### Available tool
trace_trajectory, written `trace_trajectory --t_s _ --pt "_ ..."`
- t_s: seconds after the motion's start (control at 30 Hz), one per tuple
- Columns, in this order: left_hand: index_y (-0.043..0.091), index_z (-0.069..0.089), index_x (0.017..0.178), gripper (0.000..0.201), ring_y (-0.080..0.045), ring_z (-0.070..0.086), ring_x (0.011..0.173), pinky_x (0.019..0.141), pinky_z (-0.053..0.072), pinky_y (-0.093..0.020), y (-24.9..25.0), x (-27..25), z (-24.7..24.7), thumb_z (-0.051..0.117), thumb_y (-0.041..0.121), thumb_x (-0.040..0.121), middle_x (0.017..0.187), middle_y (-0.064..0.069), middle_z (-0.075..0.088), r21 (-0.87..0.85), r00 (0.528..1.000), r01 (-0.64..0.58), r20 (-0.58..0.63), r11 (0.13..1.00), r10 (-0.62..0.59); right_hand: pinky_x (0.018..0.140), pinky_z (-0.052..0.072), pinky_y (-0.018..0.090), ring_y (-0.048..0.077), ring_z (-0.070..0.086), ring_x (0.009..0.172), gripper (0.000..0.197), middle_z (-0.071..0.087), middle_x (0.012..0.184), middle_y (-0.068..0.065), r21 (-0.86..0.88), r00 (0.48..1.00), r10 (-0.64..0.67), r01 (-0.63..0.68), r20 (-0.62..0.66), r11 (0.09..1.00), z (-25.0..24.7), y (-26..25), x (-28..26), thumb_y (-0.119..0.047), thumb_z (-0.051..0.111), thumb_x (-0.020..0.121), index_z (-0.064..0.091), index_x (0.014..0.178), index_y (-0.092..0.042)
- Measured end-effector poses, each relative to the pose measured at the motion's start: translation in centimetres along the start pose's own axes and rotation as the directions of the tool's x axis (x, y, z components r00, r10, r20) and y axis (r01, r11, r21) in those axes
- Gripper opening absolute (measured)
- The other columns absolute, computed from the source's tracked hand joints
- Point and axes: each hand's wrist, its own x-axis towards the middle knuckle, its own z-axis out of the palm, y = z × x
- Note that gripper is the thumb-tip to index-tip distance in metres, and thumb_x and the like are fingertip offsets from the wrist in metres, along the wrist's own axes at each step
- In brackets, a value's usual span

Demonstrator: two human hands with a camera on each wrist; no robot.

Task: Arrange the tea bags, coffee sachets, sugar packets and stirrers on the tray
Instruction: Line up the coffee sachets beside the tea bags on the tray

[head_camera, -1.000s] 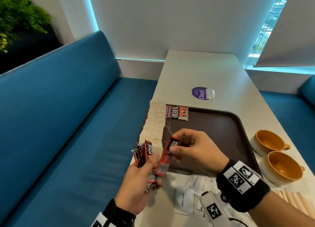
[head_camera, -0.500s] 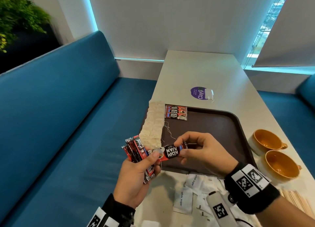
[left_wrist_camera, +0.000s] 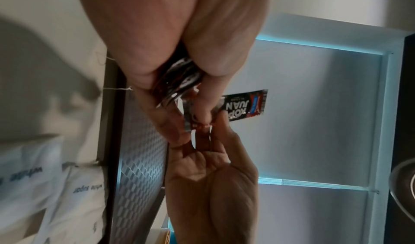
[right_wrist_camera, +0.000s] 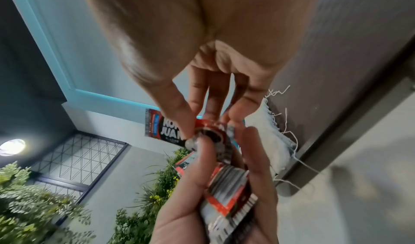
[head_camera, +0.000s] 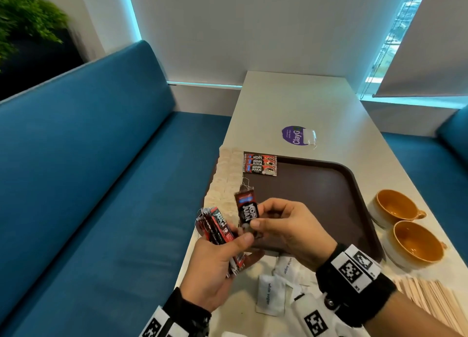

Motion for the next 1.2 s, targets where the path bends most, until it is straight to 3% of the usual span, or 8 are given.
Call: trace_trajectory --t_s 0.1,0.23,0.37,0.5,0.7,0.8,0.93,1.2 --pt "0.008 0.065 0.092 0.023 -0.027 0.069 0.078 0.064 0.059 -0.039 0.4 0.1 -0.3 0.079 0.008 0.073 0.089 -0.017 0.065 -0.015 0.999 0.012 -0.042 1.0 -0.013 0.067 0.057 0.037 0.028 0.062 0.072 0.019 0.069 0.082 0.019 0.005 0.997 -0.047 0.048 -0.065 0.999 -0.7 -0.3 0.0 0.001 0.079 0.077 0.072 0.094 0.0" --pt "0.002 0.067 0.11 0.039 -0.02 0.064 0.07 0.057 0.056 -0.031 1.0 0.0 -0.7 0.078 0.016 0.076 0.095 -0.017 0.067 -0.047 0.998 -0.005 -0.068 0.999 0.001 0.052 0.054 0.029 0.024 0.063 0.061 0.019 0.073 0.08 0.018 -0.156 0.999 -0.034 0.034 -0.001 0.987 -1.4 -0.7 -0.6 0.003 0.079 0.081 0.077 0.098 -0.006" --pt "0.002 0.069 0.102 0.03 -0.022 0.063 0.066 0.054 0.055 -0.029 1.1 0.0 -0.8 0.078 0.009 0.073 0.092 -0.022 0.068 -0.02 0.993 -0.03 -0.115 0.999 0.027 0.053 0.057 0.031 0.03 0.065 0.063 0.023 0.073 0.084 0.026 -0.134 0.998 -0.066 0.062 -0.024 0.989 -1.9 -0.5 -1.0 0.002 0.082 0.076 0.077 0.097 -0.004" --pt "0.01 0.067 0.094 0.021 -0.019 0.059 0.064 0.052 0.052 -0.027 1.2 -0.1 -0.5 0.077 0.014 0.076 0.082 -0.013 0.065 -0.082 0.991 -0.011 -0.134 0.997 0.0 0.062 0.062 0.033 0.033 0.066 0.069 0.024 0.07 0.088 0.031 -0.051 0.994 -0.102 0.101 -0.027 0.994 -2.4 -1.1 -0.8 0.005 0.075 0.077 0.077 0.101 0.001" --pt "0.007 0.059 0.102 0.023 -0.018 0.046 0.063 0.048 0.041 -0.025 2.2 -0.5 -1.4 0.054 -0.001 0.081 0.081 -0.009 0.052 -0.311 0.991 0.108 -0.035 0.944 -0.125 0.067 0.064 0.03 0.03 0.069 0.07 0.029 0.073 0.093 0.025 -0.093 0.947 -0.144 0.122 -0.288 0.988 -6.2 -3.4 5.4 0.004 0.077 0.078 0.072 0.106 0.0" --pt "0.001 0.063 0.107 0.027 -0.023 0.053 0.066 0.05 0.048 -0.028 2.2 -0.6 -1.8 0.047 -0.003 0.086 0.084 -0.013 0.055 -0.281 0.988 0.121 -0.055 0.952 -0.142 0.063 0.062 0.026 0.022 0.069 0.069 0.024 0.073 0.089 0.015 -0.144 0.903 -0.129 0.076 -0.409 0.987 -8.2 -3.1 9.9 0.002 0.081 0.078 0.073 0.098 -0.005" --pt "-0.002 0.069 0.111 0.028 -0.035 0.07 0.08 0.061 0.061 -0.042 1.8 -0.9 -2.3 0.048 -0.004 0.094 0.086 -0.02 0.069 -0.152 0.984 0.124 -0.106 0.98 -0.141 0.066 0.062 0.027 0.024 0.073 0.077 0.021 0.077 0.094 0.019 -0.268 0.9 -0.058 -0.067 -0.432 0.961 -9.5 -1.6 14.4 -0.002 0.084 0.079 0.074 0.098 -0.005" --pt "-0.005 0.065 0.116 0.024 -0.046 0.072 0.1 0.08 0.055 -0.069 1.9 -1.3 -2.8 0.058 0.0 0.094 0.11 -0.03 0.071 -0.114 0.972 0.191 -0.12 0.975 -0.204 0.059 0.059 0.026 0.018 0.07 0.069 0.026 0.077 0.085 0.013 -0.477 0.869 0.031 -0.3 -0.494 0.826 -8.7 -0.8 17.9 -0.009 0.09 0.073 0.074 0.094 -0.008"
